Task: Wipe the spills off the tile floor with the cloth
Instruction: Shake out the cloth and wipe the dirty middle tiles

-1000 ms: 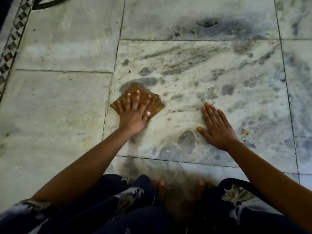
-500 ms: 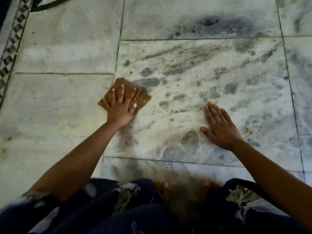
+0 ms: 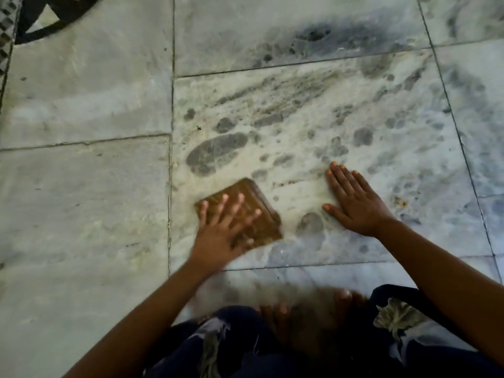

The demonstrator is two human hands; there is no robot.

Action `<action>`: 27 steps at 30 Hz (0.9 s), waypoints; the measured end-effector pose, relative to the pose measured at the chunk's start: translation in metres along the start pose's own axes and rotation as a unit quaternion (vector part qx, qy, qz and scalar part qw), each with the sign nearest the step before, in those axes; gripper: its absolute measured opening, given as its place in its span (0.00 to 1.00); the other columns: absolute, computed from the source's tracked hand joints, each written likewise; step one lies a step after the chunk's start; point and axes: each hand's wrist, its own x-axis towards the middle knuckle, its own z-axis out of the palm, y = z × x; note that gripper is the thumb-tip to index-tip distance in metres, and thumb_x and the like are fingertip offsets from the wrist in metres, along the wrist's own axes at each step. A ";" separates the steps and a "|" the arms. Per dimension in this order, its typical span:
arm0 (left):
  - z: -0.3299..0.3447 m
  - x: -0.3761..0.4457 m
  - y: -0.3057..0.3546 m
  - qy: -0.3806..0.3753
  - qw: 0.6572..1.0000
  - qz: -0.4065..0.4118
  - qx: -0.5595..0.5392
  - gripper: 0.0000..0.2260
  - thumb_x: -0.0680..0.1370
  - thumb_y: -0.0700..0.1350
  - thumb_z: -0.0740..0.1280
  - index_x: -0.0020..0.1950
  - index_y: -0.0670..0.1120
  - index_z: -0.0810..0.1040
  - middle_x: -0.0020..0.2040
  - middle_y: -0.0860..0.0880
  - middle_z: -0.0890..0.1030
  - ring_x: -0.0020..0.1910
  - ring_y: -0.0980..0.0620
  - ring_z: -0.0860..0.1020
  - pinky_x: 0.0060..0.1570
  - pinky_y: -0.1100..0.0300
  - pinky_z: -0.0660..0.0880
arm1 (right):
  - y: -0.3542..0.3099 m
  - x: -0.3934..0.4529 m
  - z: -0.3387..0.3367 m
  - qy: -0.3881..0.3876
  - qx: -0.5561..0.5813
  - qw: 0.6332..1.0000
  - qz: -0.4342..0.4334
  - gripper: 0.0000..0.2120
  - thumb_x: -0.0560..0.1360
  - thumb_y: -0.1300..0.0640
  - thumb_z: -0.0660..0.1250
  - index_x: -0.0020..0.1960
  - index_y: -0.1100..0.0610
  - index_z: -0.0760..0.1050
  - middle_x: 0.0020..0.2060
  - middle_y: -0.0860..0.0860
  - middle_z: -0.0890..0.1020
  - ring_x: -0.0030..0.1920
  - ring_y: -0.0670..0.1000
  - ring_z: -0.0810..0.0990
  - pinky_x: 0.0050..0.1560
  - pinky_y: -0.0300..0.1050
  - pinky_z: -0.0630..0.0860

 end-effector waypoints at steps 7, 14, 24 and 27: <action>-0.051 0.126 -0.028 -0.024 0.984 -0.174 -0.037 0.31 0.76 0.67 0.52 0.75 0.62 0.44 0.78 0.51 0.41 0.75 0.39 0.41 0.68 0.33 0.43 | 0.006 -0.014 -0.013 0.041 0.049 0.997 0.043 0.46 0.69 0.28 0.28 0.75 0.60 0.40 0.72 0.51 0.38 0.73 0.48 0.38 0.71 0.41 0.35; -0.053 0.174 0.096 -0.043 0.998 -0.014 -0.036 0.27 0.78 0.64 0.52 0.75 0.63 0.47 0.78 0.52 0.41 0.75 0.41 0.37 0.67 0.33 0.35 | 0.034 -0.073 -0.028 0.023 0.028 0.994 0.108 0.49 0.65 0.27 0.25 0.75 0.59 0.38 0.71 0.50 0.35 0.72 0.46 0.35 0.70 0.41 0.33; -0.016 0.110 0.104 -0.043 0.974 0.217 0.049 0.26 0.74 0.66 0.41 0.71 0.66 0.40 0.74 0.56 0.39 0.75 0.44 0.41 0.66 0.40 0.33 | 0.085 -0.114 -0.012 -0.021 0.042 0.975 0.218 0.53 0.61 0.25 0.25 0.75 0.59 0.36 0.73 0.53 0.36 0.75 0.50 0.39 0.71 0.43 0.34; -0.025 0.135 0.089 -0.040 0.986 0.151 0.059 0.27 0.72 0.69 0.39 0.70 0.68 0.38 0.75 0.56 0.37 0.73 0.44 0.35 0.65 0.37 0.30 | 0.080 -0.124 0.004 -0.012 0.075 0.967 0.243 0.49 0.64 0.28 0.33 0.75 0.60 0.37 0.75 0.55 0.39 0.75 0.50 0.38 0.71 0.43 0.34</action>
